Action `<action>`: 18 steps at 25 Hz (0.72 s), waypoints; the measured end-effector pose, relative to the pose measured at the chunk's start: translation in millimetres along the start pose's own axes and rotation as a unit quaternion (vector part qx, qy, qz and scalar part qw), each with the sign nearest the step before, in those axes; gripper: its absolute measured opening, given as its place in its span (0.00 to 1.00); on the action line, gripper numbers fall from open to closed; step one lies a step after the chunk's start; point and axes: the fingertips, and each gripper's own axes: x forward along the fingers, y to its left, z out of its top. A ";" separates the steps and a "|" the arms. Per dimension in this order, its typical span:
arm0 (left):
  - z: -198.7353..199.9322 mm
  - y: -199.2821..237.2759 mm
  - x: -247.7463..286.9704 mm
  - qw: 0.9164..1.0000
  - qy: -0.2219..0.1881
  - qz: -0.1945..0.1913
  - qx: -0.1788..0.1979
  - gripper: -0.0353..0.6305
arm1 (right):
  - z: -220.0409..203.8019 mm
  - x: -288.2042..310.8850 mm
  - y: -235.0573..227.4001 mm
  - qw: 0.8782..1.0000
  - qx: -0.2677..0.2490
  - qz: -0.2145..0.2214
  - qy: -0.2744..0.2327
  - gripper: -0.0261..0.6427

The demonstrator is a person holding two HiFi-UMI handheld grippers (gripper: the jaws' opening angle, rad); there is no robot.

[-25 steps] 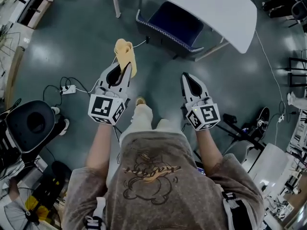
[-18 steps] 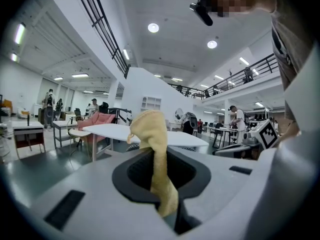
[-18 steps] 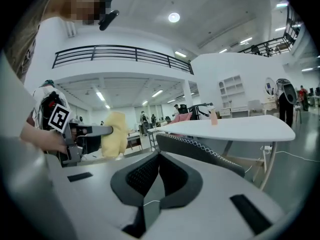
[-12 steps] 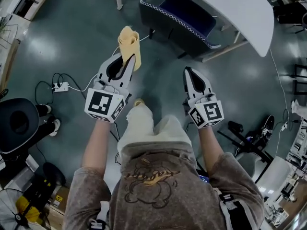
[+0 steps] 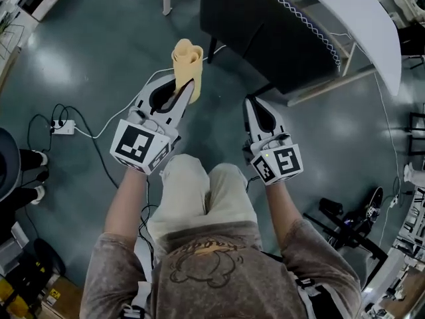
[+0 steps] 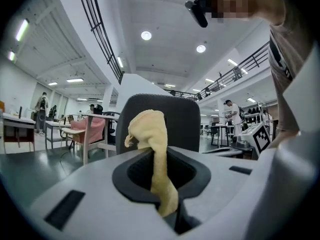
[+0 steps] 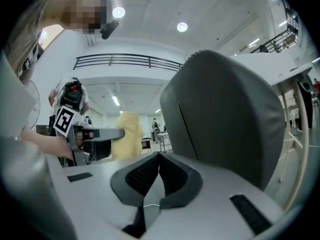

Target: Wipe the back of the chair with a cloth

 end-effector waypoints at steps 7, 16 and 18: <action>-58.3 -14.2 12.6 0.999 -0.027 -0.014 0.016 0.13 | -71.4 -4.8 -10.7 1.000 -0.003 0.003 -0.028 0.08; -90.5 -47.5 12.5 0.998 -0.046 -0.040 0.029 0.13 | -93.7 -27.6 -9.0 0.998 -0.005 0.006 -0.059 0.08; -89.3 -53.1 15.2 0.997 -0.049 -0.044 0.029 0.13 | -93.9 -30.1 -9.6 0.998 -0.005 0.010 -0.059 0.08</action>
